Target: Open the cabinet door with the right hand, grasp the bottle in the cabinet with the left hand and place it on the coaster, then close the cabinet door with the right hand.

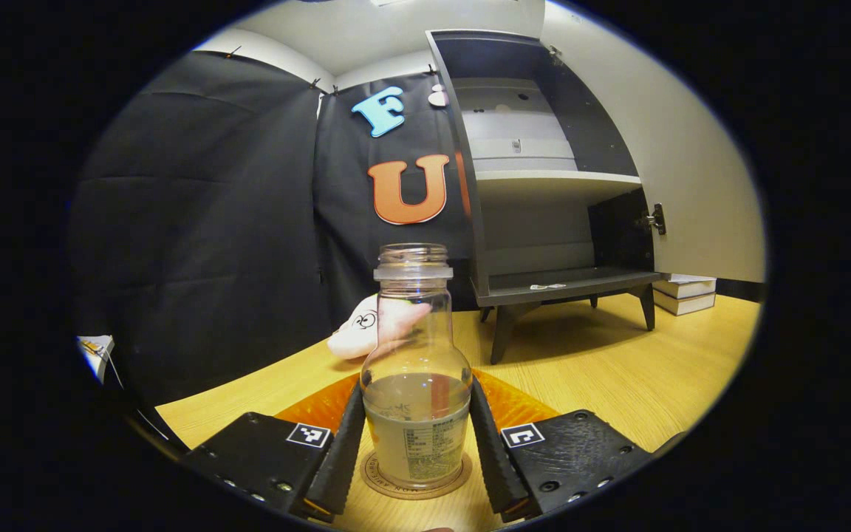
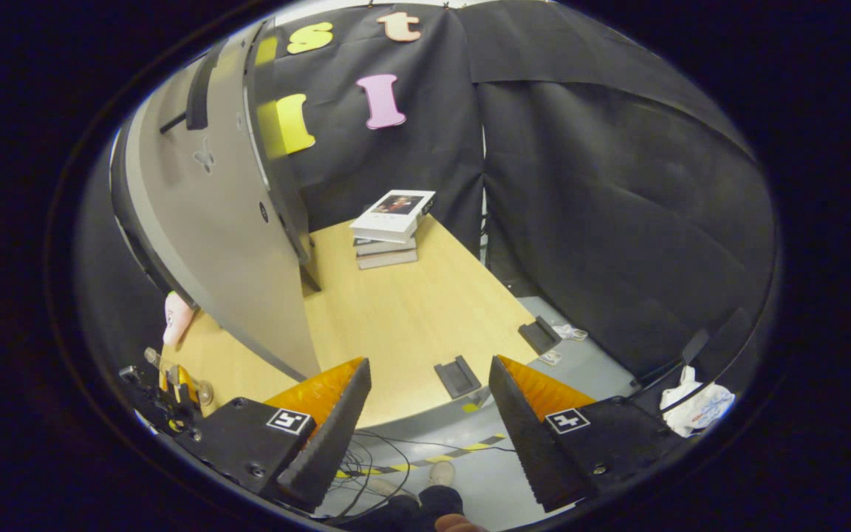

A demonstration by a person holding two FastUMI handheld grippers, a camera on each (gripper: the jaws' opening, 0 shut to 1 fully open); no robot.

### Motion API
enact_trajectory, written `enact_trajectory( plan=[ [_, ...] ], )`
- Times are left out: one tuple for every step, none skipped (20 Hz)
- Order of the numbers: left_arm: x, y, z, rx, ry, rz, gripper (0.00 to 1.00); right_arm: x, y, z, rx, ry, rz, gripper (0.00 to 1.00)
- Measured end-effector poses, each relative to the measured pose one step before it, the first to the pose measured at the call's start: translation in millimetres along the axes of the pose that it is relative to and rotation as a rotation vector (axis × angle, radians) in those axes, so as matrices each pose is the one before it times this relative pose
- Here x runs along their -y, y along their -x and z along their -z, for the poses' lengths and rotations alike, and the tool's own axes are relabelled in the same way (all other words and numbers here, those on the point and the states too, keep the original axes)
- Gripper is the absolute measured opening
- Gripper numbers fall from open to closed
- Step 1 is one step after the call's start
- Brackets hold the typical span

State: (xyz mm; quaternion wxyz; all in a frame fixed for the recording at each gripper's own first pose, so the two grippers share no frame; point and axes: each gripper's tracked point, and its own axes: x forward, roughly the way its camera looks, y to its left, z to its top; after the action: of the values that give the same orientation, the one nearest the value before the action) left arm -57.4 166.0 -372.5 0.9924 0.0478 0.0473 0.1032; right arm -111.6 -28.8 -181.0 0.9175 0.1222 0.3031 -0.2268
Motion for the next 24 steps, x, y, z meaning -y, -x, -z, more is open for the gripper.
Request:
enact_trajectory(
  plan=[
    [-1.1,-1.27,1.35,-0.00505,-0.00067,-0.01211,0.72,-3.81,-1.63,1.89,-0.0064,0.0053,-0.00774,1.0],
    [0.97,-1.37,10.12,-0.03283,-0.00748,-0.01107,0.74,-2.22,-2.17,0.25,-0.00568,0.00173,-0.00751,1.0],
    [-1.32,-0.73,3.65,-0.0169,0.00105,-0.00783,0.78,0.11,-0.23,1.73,-0.00984,0.00012,-0.00926,1.0],
    [-0.89,1.65,-3.48,0.00216,0.01191,0.0039,0.8,-0.13,0.48,1.51,-0.01138,-0.00585,-0.00365,1.0],
    [-1.44,-0.16,-1.02,0.00708,0.00888,-0.00291,0.86,-0.42,0.0,1.9,-0.00974,-0.00725,-0.00533,1.0],
    [-1.57,1.57,0.62,0.00142,0.00706,-0.00723,1.0,0.82,-1.37,-0.08,-0.00504,-0.00452,0.00247,1.0],
    [-1.31,-1.03,-0.18,-0.00134,0.00657,-0.00167,0.97,2.49,-0.3,-0.87,0.00044,-0.00325,0.00575,1.0],
    [0.76,-0.21,0.41,-0.0002,0.01176,-0.00012,0.97,0.03,0.19,-0.2,-0.00048,-0.00128,0.00192,1.0],
    [-0.74,1.05,-1.78,0.00212,0.00622,-0.00226,0.96,1.26,0.77,1.2,-0.00205,0.00327,0.00007,1.0],
    [-1.19,1.59,-3.35,0.00796,0.0033,-0.0009,0.97,-0.07,1.35,1.39,-0.00347,0.00553,-0.00007,1.0],
    [-1.91,1.3,-3.93,0.00649,0.00212,-0.00143,0.97,-1.22,-0.2,1.62,-0.003,0.00757,-0.0017,1.0],
    [-1.35,2.54,-3.83,0.00071,0.0017,-0.00105,0.96,-2.04,1.16,0.43,-0.00201,0.00854,-0.0023,1.0],
    [-1.73,2.79,-5.22,0.00706,-0.00149,0.00125,0.97,-1.86,0.18,0.18,0.00161,0.00734,-0.0041,1.0],
    [-0.76,3.09,-6.27,0.00179,0.00113,0.00302,0.97,-0.67,0.18,-0.45,0.00358,0.00664,-0.00112,1.0],
    [1.65,2.52,-5.19,-0.00595,0.00689,0.01387,0.96,2.08,0.39,-1.61,0.00268,-0.00165,0.00021,1.0],
    [2.44,3.01,-2.24,-0.01964,0.0038,0.01124,0.96,0.66,1.09,-2.51,0.00297,-0.01679,-0.00146,1.0],
    [-0.08,3.67,-3.08,-0.0178,0.00276,0.0023,0.96,1.2,0.84,-3.45,0.00389,-0.02843,-0.00739,1.0],
    [1.24,5.61,-8.77,-0.00839,-0.00406,0.00498,0.97,-1.61,1.18,-4.5,0.00794,-0.03184,-0.01349,1.0],
    [-1.33,6.21,-13.5,0.00684,-0.01855,-0.00081,0.97,-1.96,1.8,-9.03,0.01756,-0.02824,-0.01602,1.0],
    [-3.28,6.37,-17.5,0.01781,-0.01806,-0.00307,0.96,-0.21,-1.38,-9.18,0.01873,-0.0175,-0.00005,0.99],
    [-2.01,6.44,-19.46,0.01785,-0.01003,0.00466,0.96,8.01,-5.44,-3.65,0.00706,-0.00115,0.02516,1.0],
    [-2.81,5.33,-18.12,0.01776,-0.00349,0.0003,0.96,7.26,-4.31,-5.11,0.01764,-0.0004,0.02826,1.0],
    [-3.16,5.18,-19.85,0.00669,0.01268,-0.0022,0.96,2.7,-3.14,-8.69,0.02427,-0.01204,0.01594,1.0],
    [1.07,6.38,-19.74,0.0089,0.01858,0.01146,0.96,-2.76,-1.8,-7.29,0.01866,-0.01888,-0.00097,1.0]
  ],
)
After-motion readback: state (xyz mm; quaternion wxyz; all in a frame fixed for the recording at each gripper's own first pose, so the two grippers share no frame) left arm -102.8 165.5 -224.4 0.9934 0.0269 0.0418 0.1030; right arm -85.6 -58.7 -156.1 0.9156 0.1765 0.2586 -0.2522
